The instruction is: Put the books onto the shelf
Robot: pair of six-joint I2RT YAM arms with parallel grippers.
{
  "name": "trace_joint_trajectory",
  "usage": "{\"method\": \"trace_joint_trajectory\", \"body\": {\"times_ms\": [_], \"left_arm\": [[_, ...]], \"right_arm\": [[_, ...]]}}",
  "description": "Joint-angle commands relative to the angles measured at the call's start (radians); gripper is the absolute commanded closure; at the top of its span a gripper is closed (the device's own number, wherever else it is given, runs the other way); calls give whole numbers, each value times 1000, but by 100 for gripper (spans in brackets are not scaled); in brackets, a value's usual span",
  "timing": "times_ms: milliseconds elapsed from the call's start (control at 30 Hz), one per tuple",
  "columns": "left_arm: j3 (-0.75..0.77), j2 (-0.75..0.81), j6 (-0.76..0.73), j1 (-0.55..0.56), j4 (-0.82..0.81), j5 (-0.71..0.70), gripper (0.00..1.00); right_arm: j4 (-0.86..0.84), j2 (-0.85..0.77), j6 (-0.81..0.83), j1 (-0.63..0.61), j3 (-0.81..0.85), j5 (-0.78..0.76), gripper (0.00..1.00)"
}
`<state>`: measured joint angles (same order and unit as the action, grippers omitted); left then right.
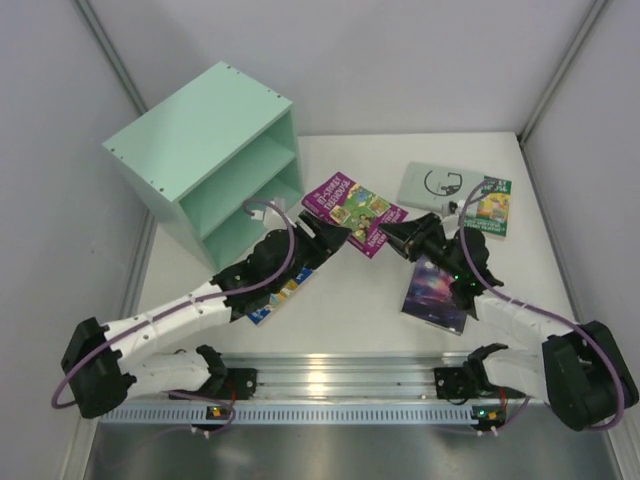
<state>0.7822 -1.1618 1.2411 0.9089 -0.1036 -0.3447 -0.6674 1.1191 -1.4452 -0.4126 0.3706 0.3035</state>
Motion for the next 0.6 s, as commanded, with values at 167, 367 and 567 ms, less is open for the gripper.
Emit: {"method": "trace_joint_trajectory", "body": {"times_ms": [167,367,567], "left_arm": [[20,272,-143,-34,367,101,16],[86,447,-281,-108,536,162,12],[222,447,-362,-150,643,285,11]], "right_arm": [[-268,5,-1,202,188,564,100],[-180,42,95,205,284,759,100],[210,-18,386,173,396,786,100]]}}
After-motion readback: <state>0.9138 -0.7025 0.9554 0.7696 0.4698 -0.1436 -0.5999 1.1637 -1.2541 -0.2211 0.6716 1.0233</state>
